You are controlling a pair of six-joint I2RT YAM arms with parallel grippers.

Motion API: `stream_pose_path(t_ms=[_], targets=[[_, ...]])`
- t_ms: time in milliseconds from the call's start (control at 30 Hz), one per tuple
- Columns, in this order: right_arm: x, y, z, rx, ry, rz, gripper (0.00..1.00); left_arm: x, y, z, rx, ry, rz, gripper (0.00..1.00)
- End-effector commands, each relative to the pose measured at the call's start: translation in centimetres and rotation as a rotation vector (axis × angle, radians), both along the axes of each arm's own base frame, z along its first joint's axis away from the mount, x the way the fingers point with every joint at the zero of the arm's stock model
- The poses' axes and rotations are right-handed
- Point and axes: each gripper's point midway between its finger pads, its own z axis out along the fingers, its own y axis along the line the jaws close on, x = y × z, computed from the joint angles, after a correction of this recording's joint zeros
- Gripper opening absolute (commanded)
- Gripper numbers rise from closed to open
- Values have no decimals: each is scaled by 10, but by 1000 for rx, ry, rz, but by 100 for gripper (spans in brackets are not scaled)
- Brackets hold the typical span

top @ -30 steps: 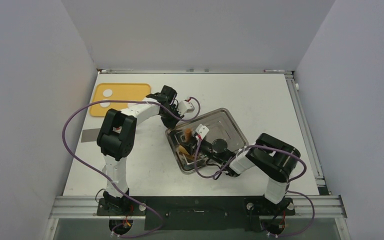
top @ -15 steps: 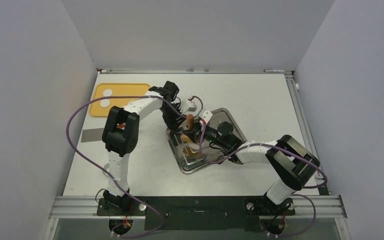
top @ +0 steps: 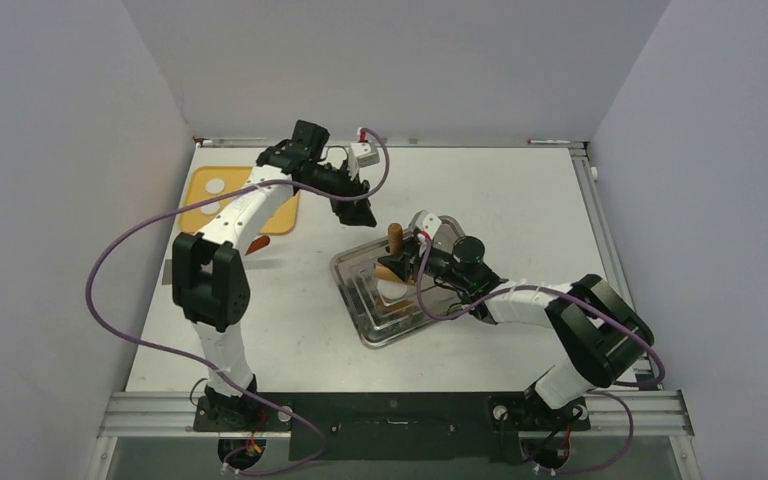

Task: Roll out the dumpling wrappers from the dough
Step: Flatten out the dough on the work surface.

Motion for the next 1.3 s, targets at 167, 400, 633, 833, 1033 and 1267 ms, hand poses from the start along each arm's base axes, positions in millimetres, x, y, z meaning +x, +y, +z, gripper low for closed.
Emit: stream_pose_path(t_ms=[167,400,633,833,1033,1267], targets=[[7,12,39,198,-92,130,8,-62,-29,89,-380,-138,-212,69],[-3,21,47,279,-109,219,8,-79,-36,68,-355,-212,-302,80],[1,31,39,244,-101,211,9,-85,-45,51,-351,-231,-345,66],[3,34,35,230,-86,220,8,-93,-53,42,-361,-182,-370,46],[3,34,29,206,-77,225,8,-101,-55,35,-368,-128,-372,1],[18,12,7,136,-60,78,8,-103,-48,5,-308,-84,-300,0]])
